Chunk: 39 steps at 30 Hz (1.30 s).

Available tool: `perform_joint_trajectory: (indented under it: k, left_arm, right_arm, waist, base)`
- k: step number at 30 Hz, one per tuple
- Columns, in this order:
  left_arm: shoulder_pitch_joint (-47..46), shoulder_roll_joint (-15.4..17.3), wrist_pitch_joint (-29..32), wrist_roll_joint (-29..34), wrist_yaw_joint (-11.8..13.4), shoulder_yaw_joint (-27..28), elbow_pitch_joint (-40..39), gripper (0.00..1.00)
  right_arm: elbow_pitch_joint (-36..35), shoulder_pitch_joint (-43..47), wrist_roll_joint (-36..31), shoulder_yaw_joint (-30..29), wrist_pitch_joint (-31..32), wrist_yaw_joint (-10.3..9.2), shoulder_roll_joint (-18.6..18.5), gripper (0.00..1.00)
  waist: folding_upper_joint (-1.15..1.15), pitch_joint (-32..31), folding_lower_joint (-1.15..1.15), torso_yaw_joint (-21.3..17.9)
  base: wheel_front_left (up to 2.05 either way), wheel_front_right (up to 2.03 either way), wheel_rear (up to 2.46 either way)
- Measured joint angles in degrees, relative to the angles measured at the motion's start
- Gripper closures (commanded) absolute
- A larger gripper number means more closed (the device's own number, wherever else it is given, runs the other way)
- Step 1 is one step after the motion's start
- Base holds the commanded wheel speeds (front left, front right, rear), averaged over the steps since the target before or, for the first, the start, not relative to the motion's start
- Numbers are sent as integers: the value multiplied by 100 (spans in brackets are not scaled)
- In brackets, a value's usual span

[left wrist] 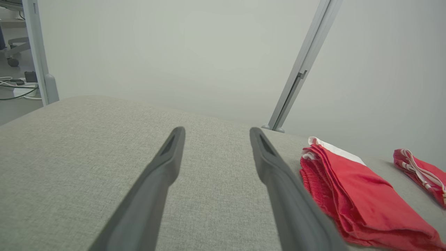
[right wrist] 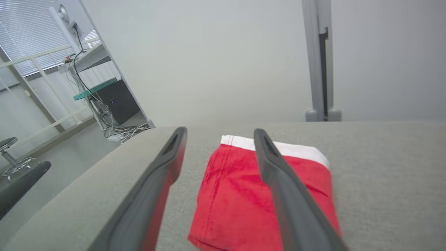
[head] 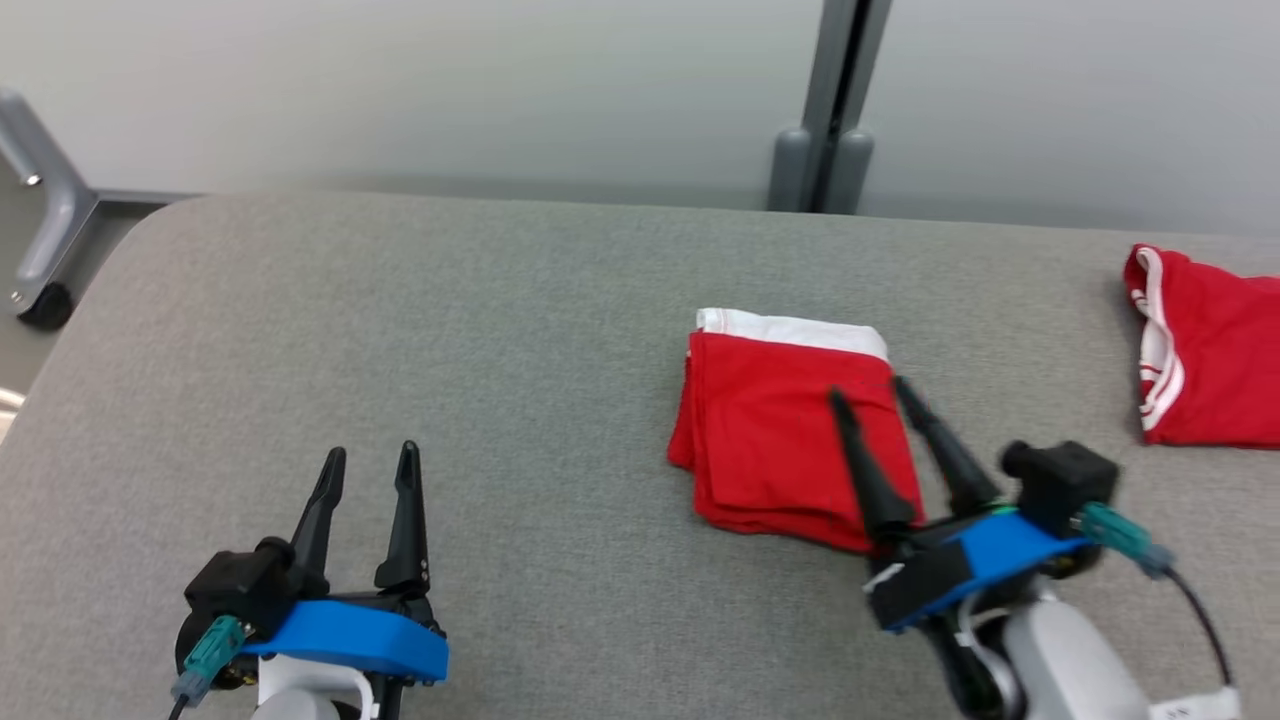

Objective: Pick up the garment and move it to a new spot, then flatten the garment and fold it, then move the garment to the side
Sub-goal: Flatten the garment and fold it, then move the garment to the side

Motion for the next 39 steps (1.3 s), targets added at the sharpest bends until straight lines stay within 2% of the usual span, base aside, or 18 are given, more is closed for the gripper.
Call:
perform_joint_trajectory:
  k: [2,6,10,11,20,39]
  left_arm:
    - [75,0,0,11,9,99,-13,0]
    - [250,22,0,94,13,276,-118,0]
    - [536,53,0,220,40,394,-290,0]
    - [639,62,-1,297,60,446,-377,0]
    - [845,89,0,515,124,466,-510,0]
    - [1006,79,0,615,124,460,-299,0]
  right_arm:
    - [-289,233,-472,-527,55,0,-4,0]
    - [-822,694,-990,-1379,336,0,-12,0]
    - [-1187,1036,-1315,-1870,625,0,-12,0]
    - [-1221,1149,-1589,-1953,694,0,-12,0]
    - [-842,1344,-1892,-2047,675,0,-11,0]
    - [-637,1427,-1692,-1956,736,1,-9,0]
  waist:
    - [0,-77,0,-114]
    - [0,-217,0,-354]
    - [0,-388,0,-597]
    - [0,-463,-1,-680]
    - [0,-637,0,-638]
    - [1,-733,0,-587]
  base:
    - [0,0,0]
    - [0,0,0]
    - [0,0,0]
    - [0,0,0]
    - [0,0,0]
    - [0,0,0]
